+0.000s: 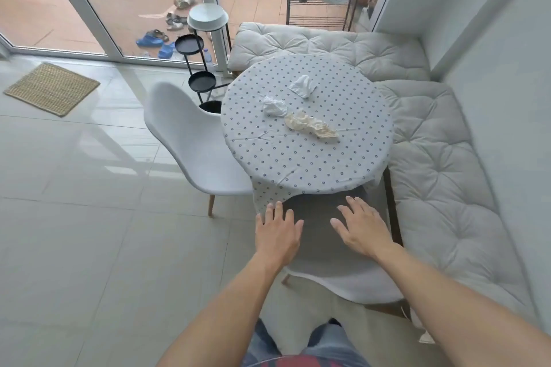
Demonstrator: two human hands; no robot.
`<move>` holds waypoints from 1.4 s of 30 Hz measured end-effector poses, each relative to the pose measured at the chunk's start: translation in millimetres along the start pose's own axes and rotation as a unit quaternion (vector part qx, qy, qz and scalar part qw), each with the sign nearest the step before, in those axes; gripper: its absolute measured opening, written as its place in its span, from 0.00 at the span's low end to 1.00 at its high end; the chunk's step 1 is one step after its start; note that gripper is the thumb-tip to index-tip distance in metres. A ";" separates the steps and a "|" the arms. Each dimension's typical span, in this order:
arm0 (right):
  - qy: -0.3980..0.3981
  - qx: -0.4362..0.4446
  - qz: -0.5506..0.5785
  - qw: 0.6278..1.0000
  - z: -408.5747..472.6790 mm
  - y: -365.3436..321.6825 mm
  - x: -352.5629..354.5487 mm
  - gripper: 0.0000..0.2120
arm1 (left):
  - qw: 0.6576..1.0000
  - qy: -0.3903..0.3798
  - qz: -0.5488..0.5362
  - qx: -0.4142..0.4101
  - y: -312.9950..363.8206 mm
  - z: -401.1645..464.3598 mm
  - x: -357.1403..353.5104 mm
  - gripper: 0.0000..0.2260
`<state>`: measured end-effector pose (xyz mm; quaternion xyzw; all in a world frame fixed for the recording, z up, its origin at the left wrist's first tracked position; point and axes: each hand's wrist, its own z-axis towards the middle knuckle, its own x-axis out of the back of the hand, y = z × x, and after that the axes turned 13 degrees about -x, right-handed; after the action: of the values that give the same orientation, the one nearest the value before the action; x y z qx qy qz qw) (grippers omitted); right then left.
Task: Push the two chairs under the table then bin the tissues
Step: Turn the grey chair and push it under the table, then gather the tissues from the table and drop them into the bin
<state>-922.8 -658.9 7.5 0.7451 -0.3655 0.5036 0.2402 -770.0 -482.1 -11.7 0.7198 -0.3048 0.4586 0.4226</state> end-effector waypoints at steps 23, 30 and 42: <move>0.003 -0.072 0.009 0.997 213.4 -175.2 83.0 0.26 | 0.998 0.015 0.053 -0.016 -244.1 137.8 158.6 0.24; -0.056 -0.237 0.072 0.967 312.1 -172.8 78.0 0.25 | 0.997 -0.068 0.022 -0.036 -250.5 239.7 145.8 0.23; 0.033 -0.296 0.208 0.932 369.5 -175.5 54.9 0.09 | 0.977 -0.125 0.024 -0.169 -244.0 397.7 134.1 0.21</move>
<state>-560.0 -835.4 -79.3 0.5302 -0.6366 0.4355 0.3521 -355.4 -730.7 -57.1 0.6819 -0.4458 0.3165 0.4858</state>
